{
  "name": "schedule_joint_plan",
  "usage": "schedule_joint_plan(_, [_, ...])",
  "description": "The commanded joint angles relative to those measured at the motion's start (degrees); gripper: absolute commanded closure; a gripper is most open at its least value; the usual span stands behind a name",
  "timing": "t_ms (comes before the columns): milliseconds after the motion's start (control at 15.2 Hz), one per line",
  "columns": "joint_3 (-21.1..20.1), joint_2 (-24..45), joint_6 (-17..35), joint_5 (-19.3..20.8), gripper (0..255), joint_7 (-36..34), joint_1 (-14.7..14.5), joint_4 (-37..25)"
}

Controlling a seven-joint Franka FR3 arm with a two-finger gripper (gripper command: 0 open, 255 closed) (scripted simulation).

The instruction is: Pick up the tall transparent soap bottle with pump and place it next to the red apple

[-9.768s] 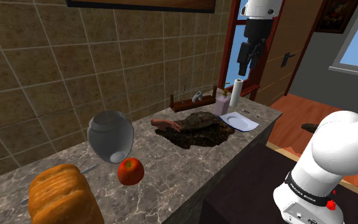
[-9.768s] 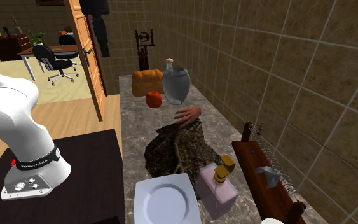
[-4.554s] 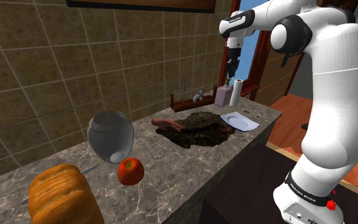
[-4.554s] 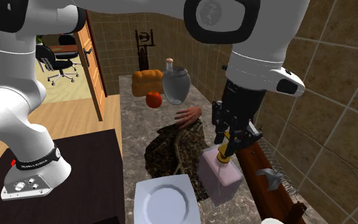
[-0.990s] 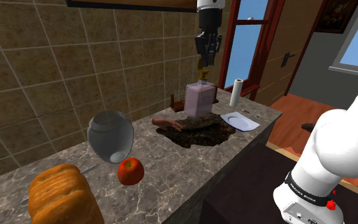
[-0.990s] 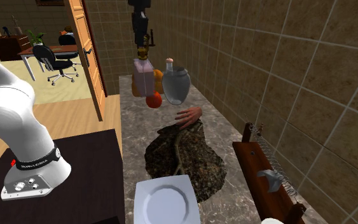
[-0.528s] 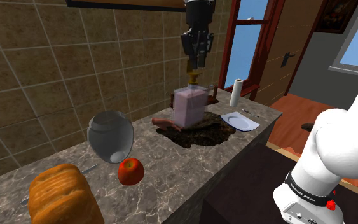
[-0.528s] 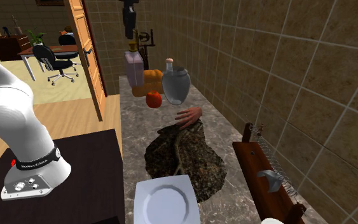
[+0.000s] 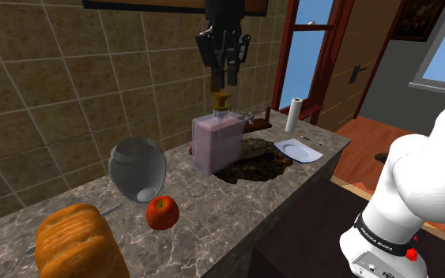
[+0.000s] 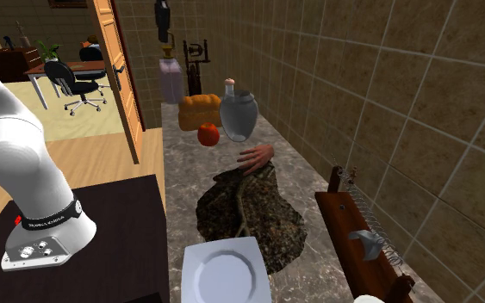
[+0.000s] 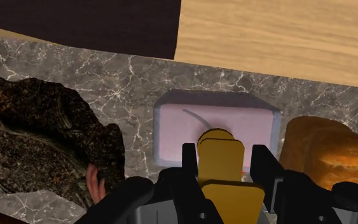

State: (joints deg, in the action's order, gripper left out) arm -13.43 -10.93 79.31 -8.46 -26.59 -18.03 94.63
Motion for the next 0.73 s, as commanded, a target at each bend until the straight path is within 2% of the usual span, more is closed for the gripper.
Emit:
schedule_joint_plan(0, [-1.9, 1.8, -0.6, -0.2, 255, -3.4, -1.1, -2.8])
schedule_joint_plan(396, [-7.4, 9.0, -2.3, 0.9, 255, -13.2, -5.1, -12.6])
schedule_joint_plan(660, [-11.1, 16.2, -4.4, 3.3, 255, -20.5, -8.9, -22.1])
